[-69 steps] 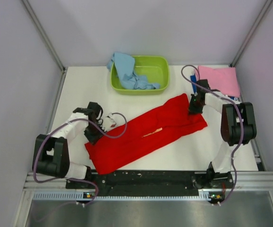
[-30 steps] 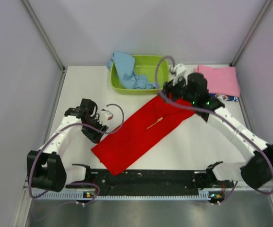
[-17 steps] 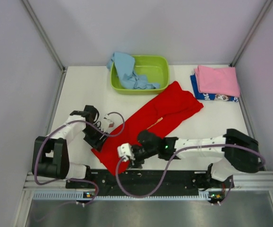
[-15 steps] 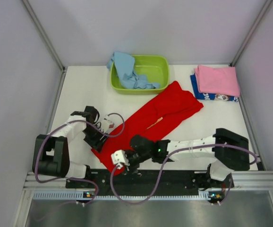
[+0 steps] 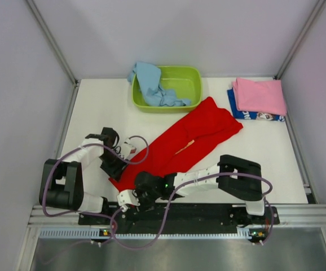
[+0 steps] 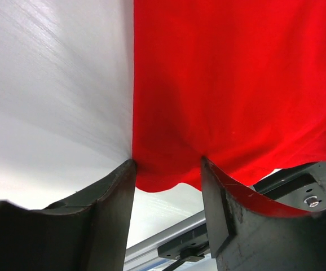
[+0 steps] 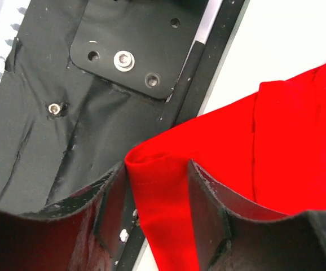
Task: Fold and stack the t-shirts
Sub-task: Grab the bottom of the folded rectangular tshirt with both arms, then fold the folded rectangular tshirt in 1/3 of the way
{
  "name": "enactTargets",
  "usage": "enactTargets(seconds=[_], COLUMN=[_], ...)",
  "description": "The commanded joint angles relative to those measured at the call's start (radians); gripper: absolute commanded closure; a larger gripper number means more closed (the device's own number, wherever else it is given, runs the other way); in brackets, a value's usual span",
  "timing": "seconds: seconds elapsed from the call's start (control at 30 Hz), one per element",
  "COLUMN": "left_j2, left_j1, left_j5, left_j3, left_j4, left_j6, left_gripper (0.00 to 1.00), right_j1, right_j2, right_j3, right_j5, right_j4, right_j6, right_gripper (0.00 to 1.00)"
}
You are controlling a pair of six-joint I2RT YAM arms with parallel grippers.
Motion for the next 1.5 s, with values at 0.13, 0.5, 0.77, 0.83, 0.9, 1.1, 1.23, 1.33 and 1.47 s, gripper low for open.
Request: enactTargets(seconds=[0.13,0.5,0.77,0.83,0.9,1.1,1.23,1.33,1.47], left_j2=[0.005,-0.057,0.119,0.219,0.323,0.587,0.725,0.778,0.796], left_j1=[0.001,-0.046,-0.232,-0.261,-0.29,-0.357,-0.379,-0.393,-0.414], left_j5=[0.033,0.087,0.086,0.078,0.078,0.082,0.073,0.072,0.066], left_j3=[-0.006,0.184,0.553,0.727,0.87,1.202,1.368,1.434,1.442], left_j4=[-0.014,-0.221,-0.33,-0.341,-0.363,-0.398,-0.426,-0.42,-0.366], left_j6=[0.016,-0.021,-0.082,-0.108,-0.125,-0.147,-0.162,-0.168,-0.174], left_gripper=[0.8,1.0,1.0,1.0,1.0,1.0,1.0,1.0,1.0], right_j1=[0.019,-0.009,-0.236,-0.302,-0.371,-0.573,-0.639,-0.685,-0.739], right_j2=[-0.006,-0.281,-0.548,-0.608,-0.657,-0.714,-0.668,-0.643,-0.631], right_j3=[0.027,-0.013,-0.215,-0.261,-0.296,-0.37,-0.364,-0.362,-0.364], right_j5=[0.028,0.083,0.115,0.12,0.135,0.163,0.229,0.241,0.252], right_j4=[-0.09,-0.098,-0.116,-0.132,-0.15,-0.155,-0.156,-0.158,-0.158], right_j6=[-0.02,0.078,0.204,0.212,0.212,0.183,0.16,0.161,0.161], right_gripper=[0.88,1.0,1.0,1.0,1.0,1.0,1.0,1.0,1.0])
